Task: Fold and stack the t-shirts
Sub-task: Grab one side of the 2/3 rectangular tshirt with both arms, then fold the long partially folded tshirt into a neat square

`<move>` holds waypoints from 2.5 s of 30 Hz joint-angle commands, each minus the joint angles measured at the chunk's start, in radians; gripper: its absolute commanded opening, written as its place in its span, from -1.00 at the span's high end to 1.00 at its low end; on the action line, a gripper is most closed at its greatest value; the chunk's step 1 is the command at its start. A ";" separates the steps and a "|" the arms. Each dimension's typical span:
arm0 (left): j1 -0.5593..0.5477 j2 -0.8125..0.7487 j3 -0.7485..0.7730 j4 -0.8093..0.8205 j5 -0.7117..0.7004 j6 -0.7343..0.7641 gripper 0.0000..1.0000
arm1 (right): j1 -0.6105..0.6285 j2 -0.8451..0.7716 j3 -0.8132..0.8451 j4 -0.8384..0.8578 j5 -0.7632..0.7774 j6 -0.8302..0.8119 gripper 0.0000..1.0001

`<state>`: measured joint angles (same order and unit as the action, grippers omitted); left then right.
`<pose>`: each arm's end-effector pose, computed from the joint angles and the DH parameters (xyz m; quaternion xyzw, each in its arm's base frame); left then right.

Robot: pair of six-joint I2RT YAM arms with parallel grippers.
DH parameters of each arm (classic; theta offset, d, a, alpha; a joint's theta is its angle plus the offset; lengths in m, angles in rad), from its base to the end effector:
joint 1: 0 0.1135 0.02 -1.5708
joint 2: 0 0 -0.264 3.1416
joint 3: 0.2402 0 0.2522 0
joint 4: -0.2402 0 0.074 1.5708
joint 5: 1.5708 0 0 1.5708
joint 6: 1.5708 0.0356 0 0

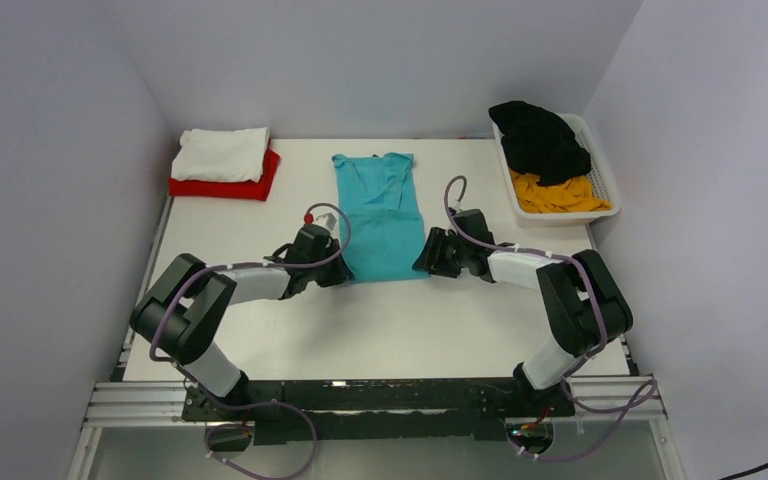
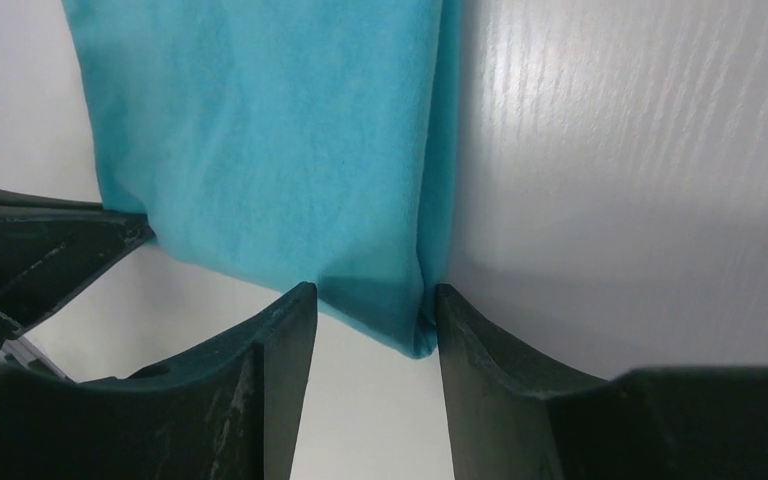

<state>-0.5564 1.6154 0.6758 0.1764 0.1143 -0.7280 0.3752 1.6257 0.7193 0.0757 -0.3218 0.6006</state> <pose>0.2558 -0.1639 0.1393 -0.0563 0.9166 -0.2770 0.2827 0.2801 0.1224 0.1417 0.0459 0.9209 0.2993 0.2453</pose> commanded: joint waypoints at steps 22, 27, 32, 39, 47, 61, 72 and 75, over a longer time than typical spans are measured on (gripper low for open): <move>-0.241 -0.432 -0.073 -0.594 -0.165 -0.015 1.00 | 0.143 -0.369 -0.055 -0.670 -0.223 -0.158 0.95; -0.330 -0.655 -0.040 -0.714 -0.128 -0.021 1.00 | 0.153 -0.492 0.028 -0.886 -0.382 -0.202 0.93; -0.332 -0.714 0.038 -0.646 -0.108 0.085 1.00 | 0.136 -0.506 0.150 -0.950 -0.330 -0.268 0.92; -0.202 -0.596 0.153 -0.429 -0.176 0.210 1.00 | 0.029 -0.423 0.269 -0.784 -0.187 -0.269 0.94; -0.045 -0.297 0.417 -0.417 -0.145 0.277 1.00 | -0.057 -0.226 0.415 -0.605 -0.153 -0.221 0.95; 0.071 0.081 0.709 -0.461 -0.162 0.299 1.00 | -0.132 0.063 0.592 -0.533 -0.039 -0.164 0.88; 0.121 0.269 0.816 -0.486 -0.124 0.291 0.24 | -0.165 0.299 0.730 -0.470 -0.015 -0.180 0.19; 0.131 0.287 0.849 -0.501 -0.100 0.299 -0.85 | -0.168 0.323 0.797 -0.487 0.078 -0.188 -0.63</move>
<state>-0.4446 1.8927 1.4506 -0.3195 -0.0128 -0.4397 0.2199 1.9362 1.4029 -0.4393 -0.3592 0.4389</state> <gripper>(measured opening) 0.648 0.584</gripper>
